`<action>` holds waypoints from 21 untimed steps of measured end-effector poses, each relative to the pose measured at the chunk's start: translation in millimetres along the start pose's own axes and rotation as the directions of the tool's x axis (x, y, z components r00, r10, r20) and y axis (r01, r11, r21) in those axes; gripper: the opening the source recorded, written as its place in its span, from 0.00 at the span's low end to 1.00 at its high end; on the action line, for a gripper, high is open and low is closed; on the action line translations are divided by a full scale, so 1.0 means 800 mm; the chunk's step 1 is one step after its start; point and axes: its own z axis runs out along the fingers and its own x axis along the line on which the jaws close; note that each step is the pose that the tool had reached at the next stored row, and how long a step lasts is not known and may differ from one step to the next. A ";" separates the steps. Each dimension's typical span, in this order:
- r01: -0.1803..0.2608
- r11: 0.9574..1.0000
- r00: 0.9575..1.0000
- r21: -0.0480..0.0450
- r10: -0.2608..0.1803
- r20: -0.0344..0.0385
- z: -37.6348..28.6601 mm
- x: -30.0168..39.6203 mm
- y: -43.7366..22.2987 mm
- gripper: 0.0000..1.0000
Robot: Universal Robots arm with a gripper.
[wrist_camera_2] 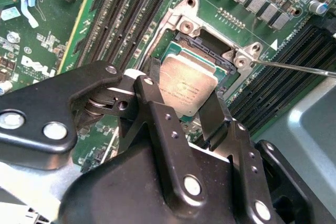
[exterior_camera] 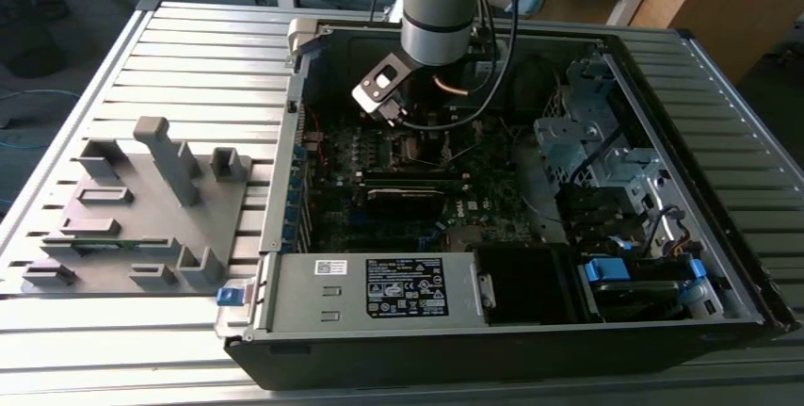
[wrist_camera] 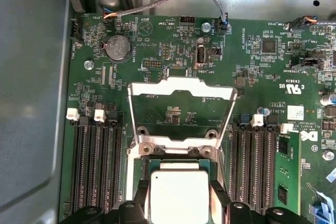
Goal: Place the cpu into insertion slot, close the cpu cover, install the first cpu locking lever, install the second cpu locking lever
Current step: 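Place the cpu into insertion slot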
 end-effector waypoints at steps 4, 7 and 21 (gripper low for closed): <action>0.000 1.000 1.000 0.000 0.000 0.000 0.0003 0.0000 0.0000 0.54; 0.000 1.000 1.000 0.000 0.000 0.000 0.0014 0.0000 -0.0001 0.54; 0.000 1.000 1.000 0.000 0.000 0.000 0.0023 0.0045 -0.0003 0.54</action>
